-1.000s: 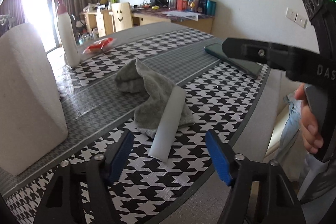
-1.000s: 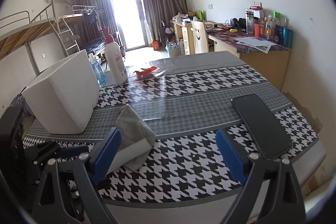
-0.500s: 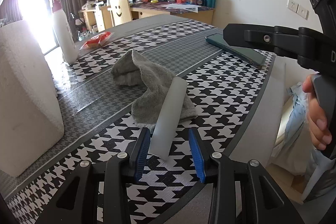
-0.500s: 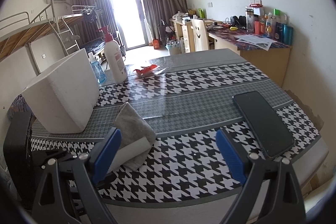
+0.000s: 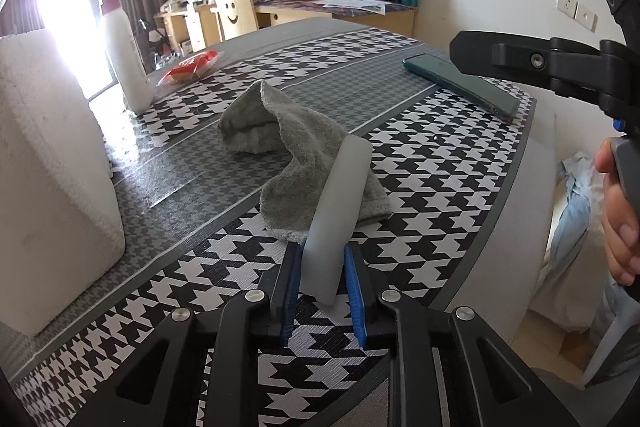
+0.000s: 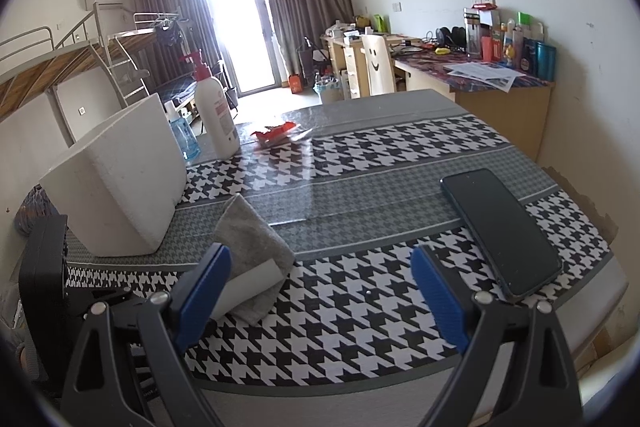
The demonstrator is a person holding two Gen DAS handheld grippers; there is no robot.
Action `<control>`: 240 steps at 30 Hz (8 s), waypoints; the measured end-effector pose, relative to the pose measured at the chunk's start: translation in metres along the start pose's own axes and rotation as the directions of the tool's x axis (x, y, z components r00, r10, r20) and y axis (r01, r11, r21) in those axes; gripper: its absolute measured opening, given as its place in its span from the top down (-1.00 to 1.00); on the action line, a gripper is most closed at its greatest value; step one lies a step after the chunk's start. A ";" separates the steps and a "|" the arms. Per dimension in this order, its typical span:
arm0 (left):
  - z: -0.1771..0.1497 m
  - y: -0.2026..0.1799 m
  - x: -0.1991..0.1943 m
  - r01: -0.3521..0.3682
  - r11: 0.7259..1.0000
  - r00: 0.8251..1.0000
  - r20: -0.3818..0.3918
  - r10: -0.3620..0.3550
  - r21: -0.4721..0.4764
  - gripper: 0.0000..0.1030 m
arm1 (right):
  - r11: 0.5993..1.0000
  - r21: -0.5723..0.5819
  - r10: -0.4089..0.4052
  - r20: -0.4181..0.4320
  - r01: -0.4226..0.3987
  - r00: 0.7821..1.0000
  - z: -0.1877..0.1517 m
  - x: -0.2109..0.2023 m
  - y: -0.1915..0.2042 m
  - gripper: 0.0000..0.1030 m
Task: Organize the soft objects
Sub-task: 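Reach the left tool to the white stick on the grey cloth and close on it, then lift the white stick with the left tool while the right tool grasps the grey cloth, then carry the white stick with the left tool while the right tool carries the grey cloth over the foam box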
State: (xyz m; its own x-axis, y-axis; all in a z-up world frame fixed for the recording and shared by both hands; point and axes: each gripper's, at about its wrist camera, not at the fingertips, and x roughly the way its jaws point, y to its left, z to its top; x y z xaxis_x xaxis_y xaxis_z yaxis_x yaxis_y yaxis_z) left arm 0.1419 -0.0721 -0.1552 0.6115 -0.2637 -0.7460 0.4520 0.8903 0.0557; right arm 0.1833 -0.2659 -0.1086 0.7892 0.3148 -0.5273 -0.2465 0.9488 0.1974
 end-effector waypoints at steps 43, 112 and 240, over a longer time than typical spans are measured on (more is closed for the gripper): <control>-0.012 0.044 -0.091 -0.018 0.993 0.977 0.210 0.043 -0.118 0.68 | 0.997 -0.054 0.055 -0.026 -0.057 0.998 0.009 0.022 0.042 -0.82; -0.025 0.067 -0.098 -0.029 0.985 0.973 0.220 0.066 -0.167 0.68 | 0.997 -0.079 -0.007 -0.165 -0.006 0.986 -0.005 0.060 0.069 0.78; 0.037 0.163 -0.166 -0.268 0.887 0.831 0.375 0.410 -0.375 0.58 | 0.953 -0.213 0.241 0.108 -0.214 0.964 0.098 0.009 0.147 0.78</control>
State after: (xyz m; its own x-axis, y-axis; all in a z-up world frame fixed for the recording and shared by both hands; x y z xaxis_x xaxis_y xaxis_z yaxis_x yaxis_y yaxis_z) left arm 0.1378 0.1034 0.0025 0.9375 0.0066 -0.3480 -0.0068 1.0000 0.0005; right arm 0.2095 -0.1257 -0.0035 0.7626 0.5297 -0.3713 -0.5242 0.8424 0.1250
